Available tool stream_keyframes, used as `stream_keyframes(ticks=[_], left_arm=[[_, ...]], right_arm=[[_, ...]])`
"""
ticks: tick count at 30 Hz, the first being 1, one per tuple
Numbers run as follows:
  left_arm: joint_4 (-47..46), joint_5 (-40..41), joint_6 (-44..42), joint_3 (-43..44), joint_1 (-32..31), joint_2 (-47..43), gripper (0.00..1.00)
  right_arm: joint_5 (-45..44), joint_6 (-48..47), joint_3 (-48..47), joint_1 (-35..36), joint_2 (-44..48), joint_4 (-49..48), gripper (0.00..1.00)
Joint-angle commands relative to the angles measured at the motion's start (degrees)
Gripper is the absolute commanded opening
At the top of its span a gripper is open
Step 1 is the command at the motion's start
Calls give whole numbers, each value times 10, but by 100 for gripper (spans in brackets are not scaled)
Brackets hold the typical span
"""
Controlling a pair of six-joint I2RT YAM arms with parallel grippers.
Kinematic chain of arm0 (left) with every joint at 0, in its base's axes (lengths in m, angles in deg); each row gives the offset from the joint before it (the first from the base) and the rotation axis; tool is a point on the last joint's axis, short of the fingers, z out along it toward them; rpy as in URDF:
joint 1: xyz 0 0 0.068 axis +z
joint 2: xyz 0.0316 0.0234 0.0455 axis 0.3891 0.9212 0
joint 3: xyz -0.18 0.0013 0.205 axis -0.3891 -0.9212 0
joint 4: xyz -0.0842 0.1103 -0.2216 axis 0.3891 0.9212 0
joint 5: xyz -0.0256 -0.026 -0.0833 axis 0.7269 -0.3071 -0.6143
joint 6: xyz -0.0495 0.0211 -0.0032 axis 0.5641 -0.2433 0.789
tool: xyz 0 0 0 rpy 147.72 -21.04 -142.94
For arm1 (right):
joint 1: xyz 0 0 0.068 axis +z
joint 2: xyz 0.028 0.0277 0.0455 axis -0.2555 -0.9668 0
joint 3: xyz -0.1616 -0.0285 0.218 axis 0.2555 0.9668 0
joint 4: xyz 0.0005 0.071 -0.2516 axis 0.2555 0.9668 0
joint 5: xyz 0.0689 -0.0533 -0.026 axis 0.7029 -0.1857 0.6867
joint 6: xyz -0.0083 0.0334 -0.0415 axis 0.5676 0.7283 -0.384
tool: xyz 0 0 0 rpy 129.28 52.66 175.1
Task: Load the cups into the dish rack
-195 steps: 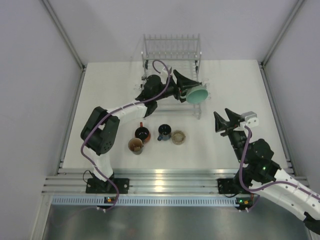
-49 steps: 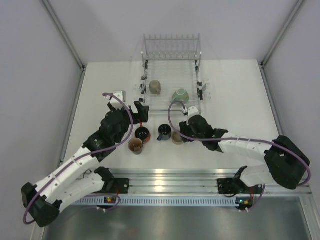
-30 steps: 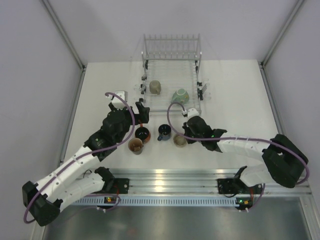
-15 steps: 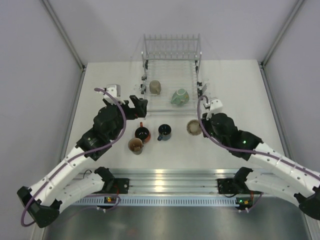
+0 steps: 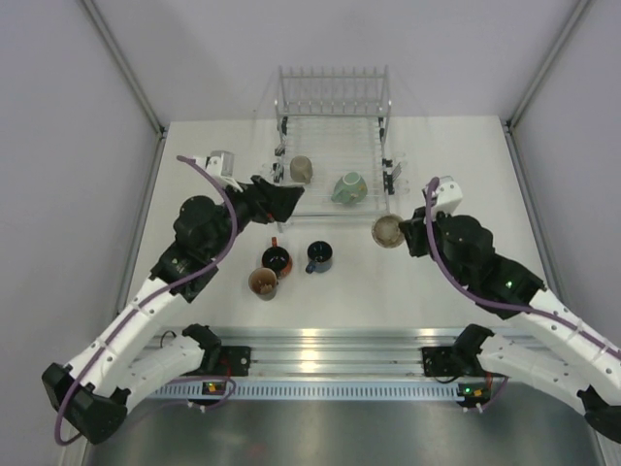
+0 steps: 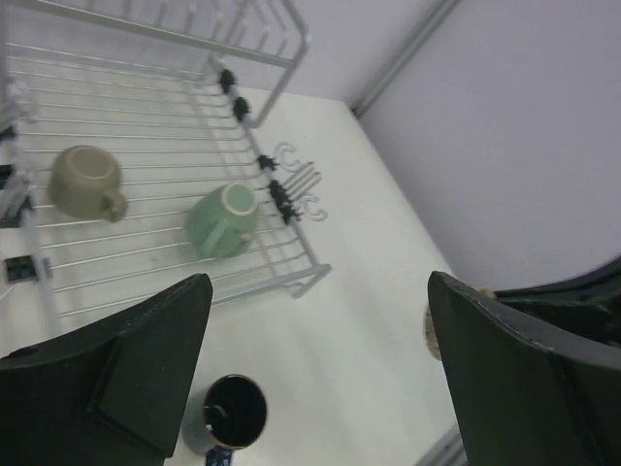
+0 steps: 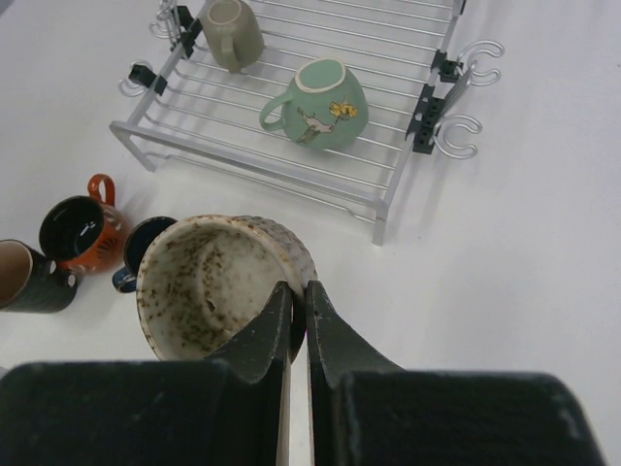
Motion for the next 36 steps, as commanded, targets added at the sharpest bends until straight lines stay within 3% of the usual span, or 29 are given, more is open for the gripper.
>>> stream_keyframes(ticks=[1, 6, 8, 12, 19, 27, 36], left_arm=[[-159, -191, 82, -33, 51, 8, 99], [-366, -311, 205, -89, 105, 51, 99], [-447, -350, 264, -100, 106, 80, 99], [-578, -385, 336, -110, 106, 129, 99], [-734, -432, 388, -116, 102, 186, 99], [-738, -446, 370, -117, 93, 196, 98], [-741, -437, 348, -95, 52, 229, 99]], right_arm=[[72, 11, -17, -26, -4, -90, 0], [211, 67, 10, -99, -26, -213, 0], [312, 100, 21, -131, -41, -275, 0], [397, 153, 30, -161, -76, -349, 0], [514, 277, 53, -183, -151, -547, 0], [565, 391, 79, -207, -180, -712, 0], [589, 472, 80, -220, -229, -822, 0]])
